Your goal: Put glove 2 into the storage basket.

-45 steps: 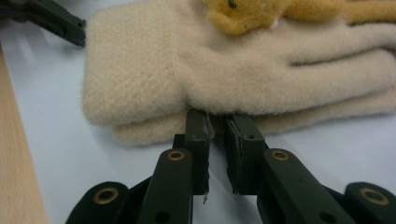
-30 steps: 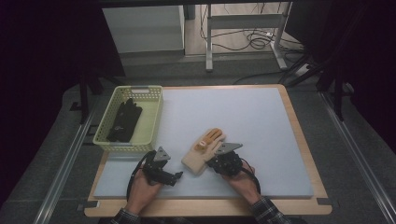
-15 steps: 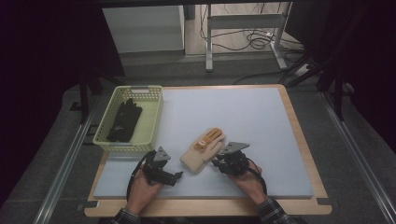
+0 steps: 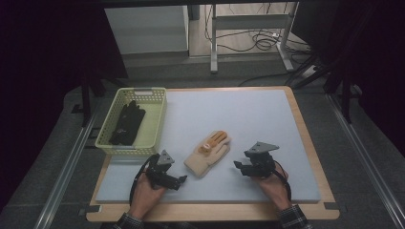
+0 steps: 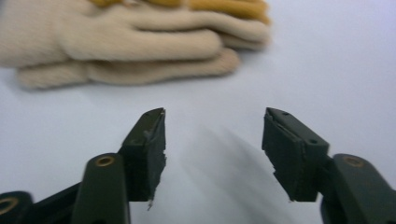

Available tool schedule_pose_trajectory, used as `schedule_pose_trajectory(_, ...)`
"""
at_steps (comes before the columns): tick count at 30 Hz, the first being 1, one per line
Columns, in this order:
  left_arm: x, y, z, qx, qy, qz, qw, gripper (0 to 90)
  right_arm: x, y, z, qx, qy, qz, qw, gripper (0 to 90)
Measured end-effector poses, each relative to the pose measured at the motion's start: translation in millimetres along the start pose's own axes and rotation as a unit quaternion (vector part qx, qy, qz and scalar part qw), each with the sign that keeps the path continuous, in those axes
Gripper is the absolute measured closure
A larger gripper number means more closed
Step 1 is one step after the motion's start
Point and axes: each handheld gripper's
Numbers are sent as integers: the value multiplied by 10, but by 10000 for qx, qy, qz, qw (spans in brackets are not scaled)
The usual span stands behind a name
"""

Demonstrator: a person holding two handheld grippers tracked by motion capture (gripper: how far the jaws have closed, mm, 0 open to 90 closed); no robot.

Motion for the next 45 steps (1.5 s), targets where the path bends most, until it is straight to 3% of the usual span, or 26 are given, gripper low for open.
schedule_pose_trajectory(5, 0, 0, 0, 0, 0, 1, 10000, 12, 108, -54, 146, 30, 185, -69, 9998, 294)
schedule_pose_trajectory(16, -1, 0, 0, -2, 2, -2, 10000, 11, 305, -122, 361, 468, 387, -127, 9981, 205)
schedule_pose_trajectory(41, -17, -12, 11, -30, -48, -73, 10000, 19, 324, -89, 361, 509, 378, -191, 9978, 188)
schedule_pose_trajectory(45, -68, -46, 25, 103, -41, -163, 9998, 24, 324, -89, 362, 509, 377, -190, 9978, 188)
Point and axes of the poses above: each handheld gripper's, and its own axes: y roughly forward along the jaws, x roughly out of its underside, z roughly to its right, and after that the axes turned 15 degrees about -z, right-handed
